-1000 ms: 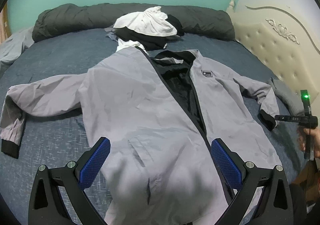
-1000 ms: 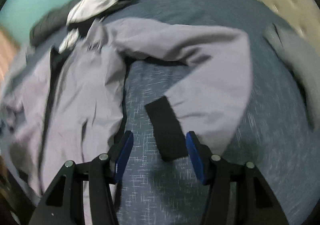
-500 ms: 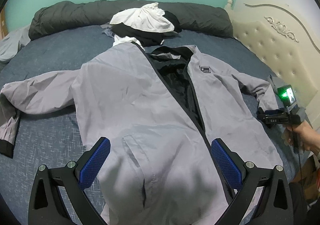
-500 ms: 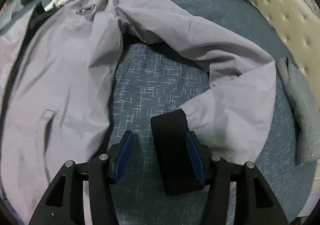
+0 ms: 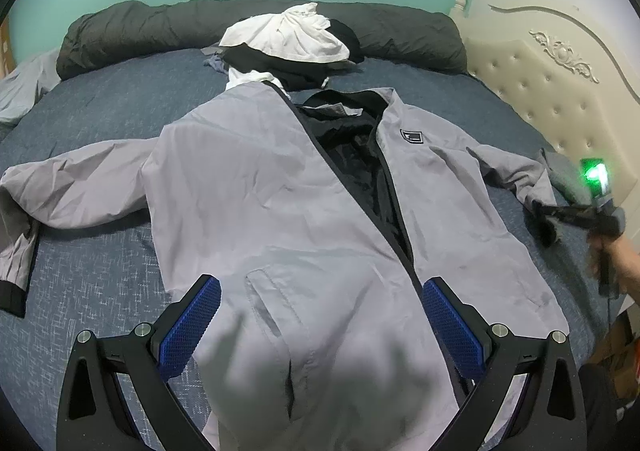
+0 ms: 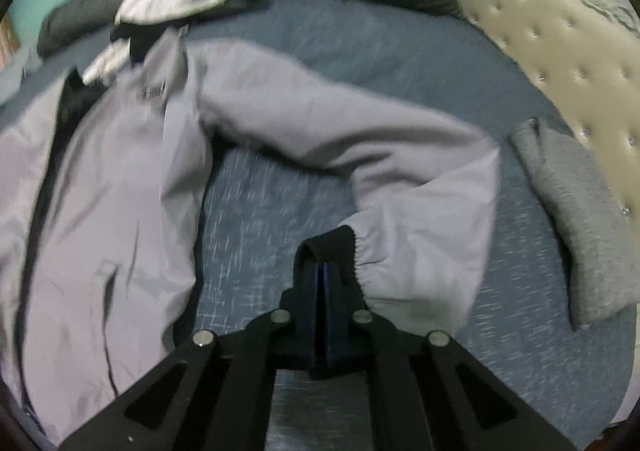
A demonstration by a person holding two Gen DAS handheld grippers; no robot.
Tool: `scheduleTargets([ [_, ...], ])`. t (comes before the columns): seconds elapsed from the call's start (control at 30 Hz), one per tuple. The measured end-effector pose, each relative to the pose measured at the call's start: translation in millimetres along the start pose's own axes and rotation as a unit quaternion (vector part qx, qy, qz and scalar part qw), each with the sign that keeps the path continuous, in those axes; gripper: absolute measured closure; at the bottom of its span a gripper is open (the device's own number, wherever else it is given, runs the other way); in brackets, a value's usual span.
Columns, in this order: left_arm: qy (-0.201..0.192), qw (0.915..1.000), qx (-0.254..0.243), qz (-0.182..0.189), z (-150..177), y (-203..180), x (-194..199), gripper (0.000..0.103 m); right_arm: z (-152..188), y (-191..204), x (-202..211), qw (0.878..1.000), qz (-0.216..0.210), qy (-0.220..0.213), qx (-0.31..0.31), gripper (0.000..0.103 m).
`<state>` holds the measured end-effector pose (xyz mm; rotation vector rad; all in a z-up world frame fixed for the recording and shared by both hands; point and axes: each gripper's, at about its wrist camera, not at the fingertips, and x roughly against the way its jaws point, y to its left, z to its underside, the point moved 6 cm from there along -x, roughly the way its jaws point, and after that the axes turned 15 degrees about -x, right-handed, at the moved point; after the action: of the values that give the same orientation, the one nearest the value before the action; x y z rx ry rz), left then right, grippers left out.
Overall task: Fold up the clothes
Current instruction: 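Grasp the black sleeve cuff with the right tool and pull it outward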
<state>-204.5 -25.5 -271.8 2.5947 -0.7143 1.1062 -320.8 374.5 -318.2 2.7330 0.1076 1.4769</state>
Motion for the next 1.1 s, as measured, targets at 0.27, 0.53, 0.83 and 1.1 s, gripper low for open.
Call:
scheduleTargets([
  [0.27,-0.005,1.0000,-0.007,0.000,-6,-9,4,0.000,-39,-62,53,0.996,0.002,-0.062,-0.062,0.101],
  [0.53,0.005,0.9998,-0.018,-0.004,-8,-20,-2,0.000,-58,-152,83,0.988,0.030,-0.098,-0.120,0.101],
  [0.83,0.010,0.9995,-0.026,-0.013,-17,-27,-5,0.000,-78,-227,89,0.975,0.058,-0.119,-0.181,0.101],
  [1.1,0.019,0.9990,-0.035,-0.020,-18,-32,-11,0.000,-98,-275,72,0.968,0.073,-0.110,-0.214,0.101],
])
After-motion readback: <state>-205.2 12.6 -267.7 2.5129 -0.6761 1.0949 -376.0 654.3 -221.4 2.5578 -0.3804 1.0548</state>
